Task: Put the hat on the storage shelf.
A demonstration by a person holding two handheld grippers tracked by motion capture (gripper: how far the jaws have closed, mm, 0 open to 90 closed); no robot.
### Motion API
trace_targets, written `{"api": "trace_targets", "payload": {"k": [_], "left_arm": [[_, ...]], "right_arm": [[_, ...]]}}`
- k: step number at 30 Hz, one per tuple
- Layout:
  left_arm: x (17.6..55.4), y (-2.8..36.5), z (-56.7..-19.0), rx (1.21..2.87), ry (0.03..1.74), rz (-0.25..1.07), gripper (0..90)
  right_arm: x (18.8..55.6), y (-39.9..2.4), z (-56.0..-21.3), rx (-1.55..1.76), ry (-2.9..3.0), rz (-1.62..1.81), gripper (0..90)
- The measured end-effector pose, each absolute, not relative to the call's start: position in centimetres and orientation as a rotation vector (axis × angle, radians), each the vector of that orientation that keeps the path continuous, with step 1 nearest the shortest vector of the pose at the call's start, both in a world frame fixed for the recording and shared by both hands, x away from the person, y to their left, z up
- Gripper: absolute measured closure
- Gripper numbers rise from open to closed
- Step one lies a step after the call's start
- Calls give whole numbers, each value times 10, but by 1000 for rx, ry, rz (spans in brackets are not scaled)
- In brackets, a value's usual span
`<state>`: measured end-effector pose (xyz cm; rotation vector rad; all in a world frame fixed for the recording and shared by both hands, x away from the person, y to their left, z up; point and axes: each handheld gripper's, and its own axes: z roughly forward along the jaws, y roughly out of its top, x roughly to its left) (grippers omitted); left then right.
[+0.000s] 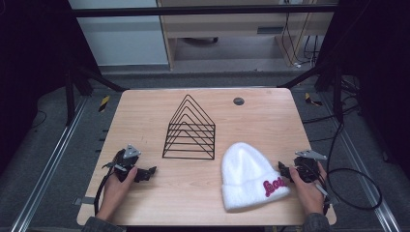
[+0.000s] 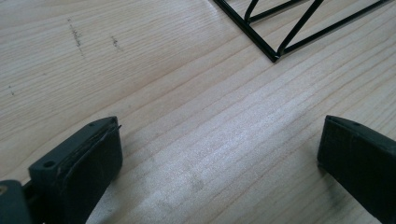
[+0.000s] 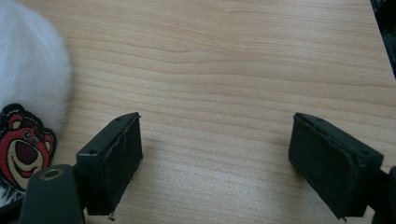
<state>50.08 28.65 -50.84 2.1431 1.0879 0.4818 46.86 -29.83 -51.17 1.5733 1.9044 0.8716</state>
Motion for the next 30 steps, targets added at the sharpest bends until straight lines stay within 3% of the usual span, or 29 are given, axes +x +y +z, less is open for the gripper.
{"api": "trace_targets", "payload": {"k": [20,30], "left_arm": [[500,287,-508,2148,1087,480,0],[500,287,-508,2149,1087,480,0]], "right_arm": [[469,-298,-511,1570,1906,864,184],[471,-281,-451,1482,2036,871,238]]}}
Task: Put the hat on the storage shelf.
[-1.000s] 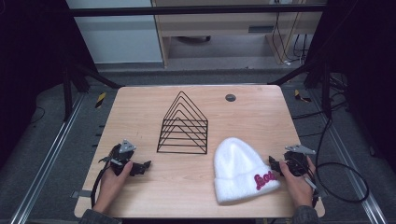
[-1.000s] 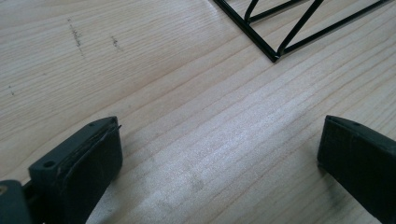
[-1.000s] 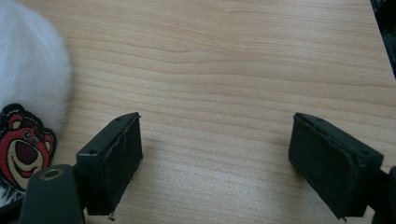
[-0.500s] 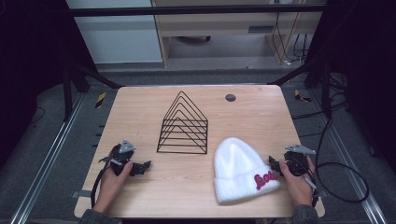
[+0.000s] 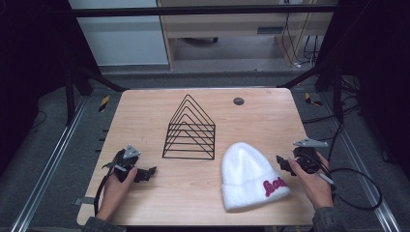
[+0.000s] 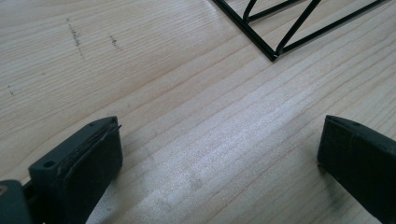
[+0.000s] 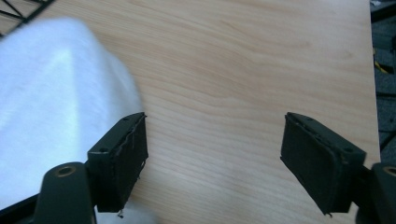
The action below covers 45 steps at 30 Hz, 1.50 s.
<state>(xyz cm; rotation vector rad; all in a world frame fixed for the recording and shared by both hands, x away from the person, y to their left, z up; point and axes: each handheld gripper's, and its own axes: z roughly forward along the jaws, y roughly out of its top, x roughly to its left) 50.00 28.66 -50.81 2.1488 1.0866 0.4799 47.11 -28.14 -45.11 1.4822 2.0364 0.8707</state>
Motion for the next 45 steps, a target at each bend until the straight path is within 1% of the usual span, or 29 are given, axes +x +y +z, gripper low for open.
{"api": "trace_targets", "payload": {"k": [3,5,14,18,26,34,39,42,45], "left_arm": [[500,287,-508,2145,1086,479,0],[500,287,-508,2147,1087,480,0],[500,287,-508,2146,1085,478,0],[500,287,-508,2146,1085,478,0],[500,287,-508,2147,1083,478,0],[500,287,-508,2147,1081,478,0],[500,287,-508,2148,1081,478,0],[500,287,-508,2149,1082,478,0],[500,287,-508,2147,1081,478,0]], "right_arm": [[474,-261,-433,1407,2099,877,241],[478,-249,-427,1374,2144,861,253],[501,-200,-418,1250,2307,804,359],[511,-187,-422,1239,2357,776,389],[531,-175,-429,1259,2410,739,439],[551,-167,-445,1325,2423,712,438],[562,-164,-462,1380,2450,663,455],[564,-163,-467,1394,2472,670,547],[563,-163,-465,1390,2506,696,730]]}}
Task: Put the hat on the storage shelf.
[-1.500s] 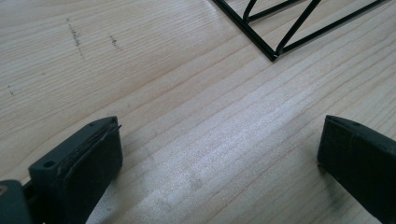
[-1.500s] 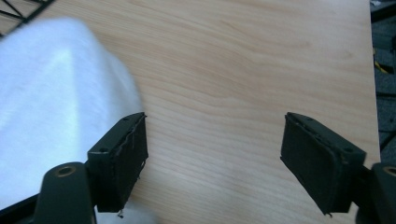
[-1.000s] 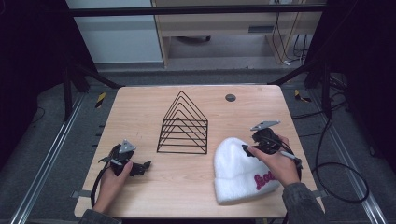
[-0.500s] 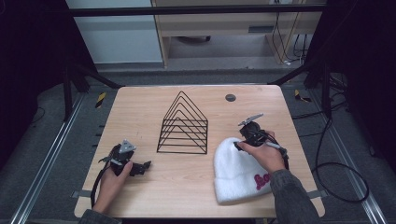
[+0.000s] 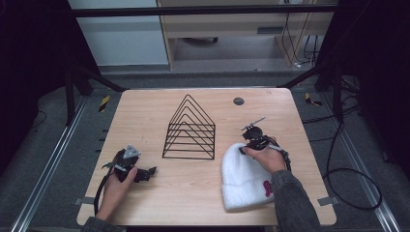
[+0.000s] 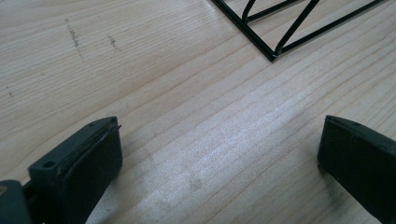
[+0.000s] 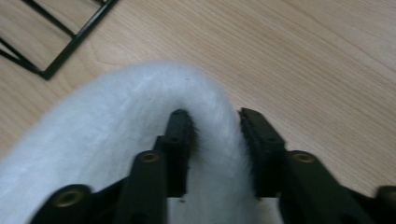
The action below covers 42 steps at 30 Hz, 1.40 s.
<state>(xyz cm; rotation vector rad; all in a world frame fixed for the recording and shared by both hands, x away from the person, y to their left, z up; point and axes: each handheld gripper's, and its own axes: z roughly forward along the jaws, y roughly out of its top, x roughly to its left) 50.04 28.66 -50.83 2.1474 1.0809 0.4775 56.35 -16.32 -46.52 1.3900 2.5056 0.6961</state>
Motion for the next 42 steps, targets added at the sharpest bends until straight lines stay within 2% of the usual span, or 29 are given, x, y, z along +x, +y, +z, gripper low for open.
{"api": "trace_targets", "payload": {"k": [2,5,25,42], "left_arm": [[500,287,-508,2148,1081,478,0],[500,287,-508,2149,1082,478,0],[500,287,-508,2148,1081,478,0],[499,285,-508,2163,1049,473,0]], "right_arm": [[561,-164,-461,1379,2503,727,803],[552,-167,-451,1324,2496,783,821],[471,-201,-356,1137,2234,1178,831],[461,-188,-299,999,2109,1306,832]]}}
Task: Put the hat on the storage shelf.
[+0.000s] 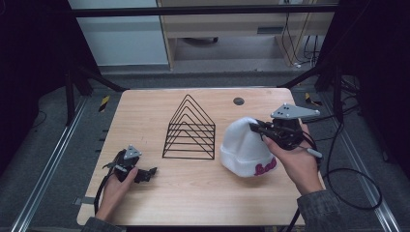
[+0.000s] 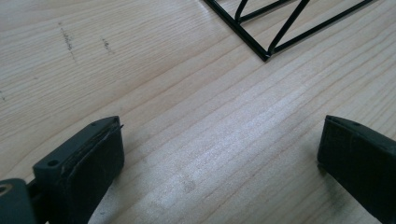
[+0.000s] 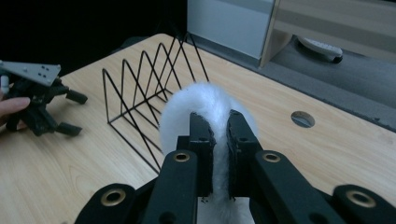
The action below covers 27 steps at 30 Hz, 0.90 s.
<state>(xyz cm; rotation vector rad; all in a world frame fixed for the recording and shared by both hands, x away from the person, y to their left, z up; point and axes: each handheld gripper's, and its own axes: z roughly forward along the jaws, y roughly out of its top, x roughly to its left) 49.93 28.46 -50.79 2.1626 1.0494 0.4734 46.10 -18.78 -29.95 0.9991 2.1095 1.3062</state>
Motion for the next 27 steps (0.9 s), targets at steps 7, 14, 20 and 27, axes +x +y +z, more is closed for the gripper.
{"api": "trace_targets", "payload": {"k": [7,14,20,27], "left_arm": [[498,282,-505,2164,1043,512,27],[491,279,-479,2036,958,538,33],[494,259,-416,2043,842,602,34],[498,230,-350,2031,732,561,40]], "right_arm": [[465,-190,-287,993,2077,1314,832],[465,-195,-268,976,2029,1326,832],[464,-194,-246,955,1984,1328,832],[472,-187,-220,937,1944,1323,832]]}}
